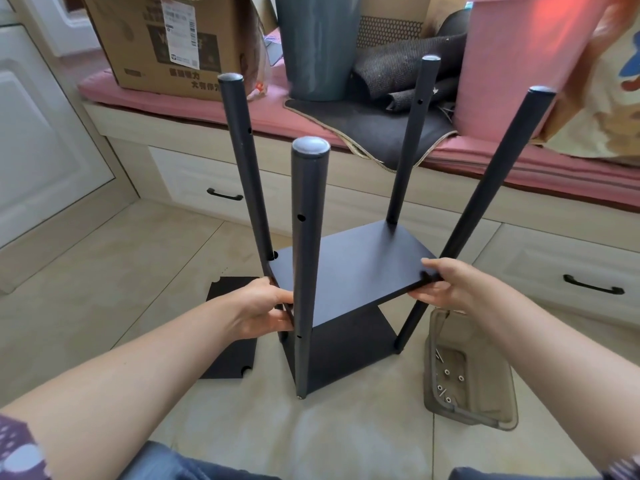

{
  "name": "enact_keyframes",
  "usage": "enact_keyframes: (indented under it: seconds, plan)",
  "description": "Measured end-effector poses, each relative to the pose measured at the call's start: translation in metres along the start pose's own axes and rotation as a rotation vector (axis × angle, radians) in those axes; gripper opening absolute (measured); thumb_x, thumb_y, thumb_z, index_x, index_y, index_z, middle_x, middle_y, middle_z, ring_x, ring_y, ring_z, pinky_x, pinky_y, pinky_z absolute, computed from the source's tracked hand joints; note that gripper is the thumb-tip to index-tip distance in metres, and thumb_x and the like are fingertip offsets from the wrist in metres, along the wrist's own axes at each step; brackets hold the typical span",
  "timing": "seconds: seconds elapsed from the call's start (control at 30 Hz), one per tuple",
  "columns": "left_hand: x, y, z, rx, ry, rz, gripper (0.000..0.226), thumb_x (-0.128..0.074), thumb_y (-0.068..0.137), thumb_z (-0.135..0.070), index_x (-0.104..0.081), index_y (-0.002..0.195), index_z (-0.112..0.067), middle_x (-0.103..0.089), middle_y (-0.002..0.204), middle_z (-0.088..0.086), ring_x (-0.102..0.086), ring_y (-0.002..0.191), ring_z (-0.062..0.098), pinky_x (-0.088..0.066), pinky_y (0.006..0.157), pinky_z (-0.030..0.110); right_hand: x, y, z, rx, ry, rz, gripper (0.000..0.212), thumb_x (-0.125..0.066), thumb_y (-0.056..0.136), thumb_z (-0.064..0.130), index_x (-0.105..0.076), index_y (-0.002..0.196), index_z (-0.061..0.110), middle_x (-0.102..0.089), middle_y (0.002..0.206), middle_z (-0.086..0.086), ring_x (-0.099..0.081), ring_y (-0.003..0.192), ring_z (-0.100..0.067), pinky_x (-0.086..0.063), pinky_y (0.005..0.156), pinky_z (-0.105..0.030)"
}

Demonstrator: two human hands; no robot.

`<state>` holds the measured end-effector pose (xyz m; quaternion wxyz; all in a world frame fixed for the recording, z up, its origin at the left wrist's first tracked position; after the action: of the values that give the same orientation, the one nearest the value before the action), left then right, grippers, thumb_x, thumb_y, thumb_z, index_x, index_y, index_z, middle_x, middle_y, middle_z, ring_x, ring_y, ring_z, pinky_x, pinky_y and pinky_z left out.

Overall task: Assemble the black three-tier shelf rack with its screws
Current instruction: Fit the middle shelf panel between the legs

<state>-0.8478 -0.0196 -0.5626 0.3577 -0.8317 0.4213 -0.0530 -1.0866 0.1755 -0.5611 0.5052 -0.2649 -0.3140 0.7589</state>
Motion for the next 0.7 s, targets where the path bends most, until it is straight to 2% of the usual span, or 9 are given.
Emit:
enact_keyframes:
  seconds: [0.1, 0.23, 0.33, 0.43, 0.5, 0.53, 0.6, 0.63, 0.7]
  plan:
    - [0.000, -0.002, -0.001, 0.000, 0.007, 0.020, 0.016, -0.057, 0.092, 0.015, -0.060, 0.098, 0.000, -0.074, 0.070, 0.011, -0.076, 0.067, 0.028, -0.061, 0.057, 0.039, -0.001, 0.001, 0.005, 0.106, -0.078, -0.035, 0.032, -0.063, 0.093, 0.001, -0.050, 0.122, -0.005, -0.068, 0.107, -0.022, -0.071, 0.079, -0.034, -0.057, 0.053, -0.043]
    - [-0.003, -0.006, 0.000, 0.016, -0.053, 0.017, 0.046, -0.062, 0.086, 0.017, -0.047, 0.125, -0.003, -0.076, 0.098, 0.021, -0.076, 0.085, 0.038, -0.062, 0.059, 0.045, 0.003, 0.002, 0.006, 0.141, -0.214, -0.053, 0.039, -0.060, 0.095, 0.000, -0.044, 0.131, 0.000, -0.067, 0.107, -0.028, -0.073, 0.079, -0.037, -0.058, 0.048, -0.041]
    - [-0.001, -0.004, -0.001, 0.012, 0.011, -0.014, 0.041, -0.063, 0.088, 0.015, -0.051, 0.125, 0.002, -0.072, 0.109, 0.024, -0.077, 0.086, 0.037, -0.063, 0.062, 0.046, 0.003, -0.004, 0.011, 0.127, -0.301, 0.023, 0.038, -0.059, 0.100, 0.025, -0.042, 0.129, 0.007, -0.065, 0.103, -0.027, -0.074, 0.077, -0.040, -0.059, 0.064, -0.047]
    - [0.004, -0.003, -0.004, -0.012, 0.088, -0.037, 0.018, -0.063, 0.091, 0.011, -0.063, 0.107, 0.005, -0.076, 0.082, 0.015, -0.077, 0.075, 0.029, -0.064, 0.064, 0.043, 0.010, -0.012, 0.024, 0.081, -0.381, 0.077, 0.043, -0.055, 0.098, 0.049, -0.038, 0.124, 0.019, -0.061, 0.116, -0.027, -0.074, 0.082, -0.041, -0.061, 0.064, -0.045]
    - [0.007, -0.004, -0.005, -0.025, 0.101, -0.059, 0.028, -0.064, 0.091, 0.010, -0.058, 0.118, 0.006, -0.075, 0.069, 0.008, -0.076, 0.068, 0.025, -0.062, 0.060, 0.039, 0.016, -0.017, 0.031, 0.104, -0.474, 0.076, 0.047, -0.058, 0.097, 0.047, -0.038, 0.126, 0.016, -0.061, 0.118, -0.032, -0.074, 0.080, -0.040, -0.061, 0.057, -0.041]
    - [0.007, -0.006, -0.006, -0.030, 0.101, -0.071, 0.036, -0.065, 0.091, 0.010, -0.054, 0.126, 0.006, -0.075, 0.070, 0.009, -0.076, 0.066, 0.023, -0.062, 0.060, 0.038, 0.020, -0.018, 0.032, 0.133, -0.530, 0.061, 0.049, -0.060, 0.097, 0.043, -0.041, 0.127, 0.010, -0.064, 0.114, -0.033, -0.074, 0.077, -0.038, -0.062, 0.056, -0.041]
    - [0.009, -0.008, -0.008, -0.054, 0.108, -0.100, 0.049, -0.065, 0.092, 0.009, -0.048, 0.138, 0.004, -0.074, 0.091, 0.019, -0.076, 0.065, 0.018, -0.062, 0.060, 0.037, 0.027, -0.020, 0.032, 0.184, -0.649, 0.016, 0.050, -0.062, 0.097, 0.038, -0.047, 0.125, 0.000, -0.070, 0.100, -0.031, -0.075, 0.075, -0.036, -0.063, 0.059, -0.041]
    - [0.010, -0.009, -0.009, -0.076, 0.127, -0.113, 0.048, -0.065, 0.093, 0.008, -0.049, 0.138, 0.003, -0.070, 0.105, 0.021, -0.076, 0.066, 0.016, -0.062, 0.062, 0.037, 0.031, -0.021, 0.032, 0.205, -0.713, -0.002, 0.047, -0.062, 0.096, 0.037, -0.052, 0.122, -0.001, -0.072, 0.094, -0.028, -0.075, 0.075, -0.034, -0.063, 0.059, -0.040]
    - [0.012, -0.013, -0.012, -0.116, 0.185, -0.137, 0.026, -0.063, 0.096, 0.004, -0.063, 0.121, -0.004, -0.071, 0.108, 0.019, -0.078, 0.078, 0.016, -0.064, 0.072, 0.040, 0.039, -0.024, 0.034, 0.252, -0.871, -0.039, 0.039, -0.065, 0.093, 0.040, -0.060, 0.113, 0.007, -0.072, 0.092, -0.021, -0.074, 0.078, -0.033, -0.061, 0.054, -0.038]
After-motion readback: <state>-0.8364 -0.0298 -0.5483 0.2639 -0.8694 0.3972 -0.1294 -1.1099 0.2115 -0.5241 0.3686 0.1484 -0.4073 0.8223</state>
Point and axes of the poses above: each hand's wrist, its own y-axis towards the middle knuckle, its own x-axis out of the back of the hand, z = x × y, the point moved 5 cm from there along y, towards the middle knuckle
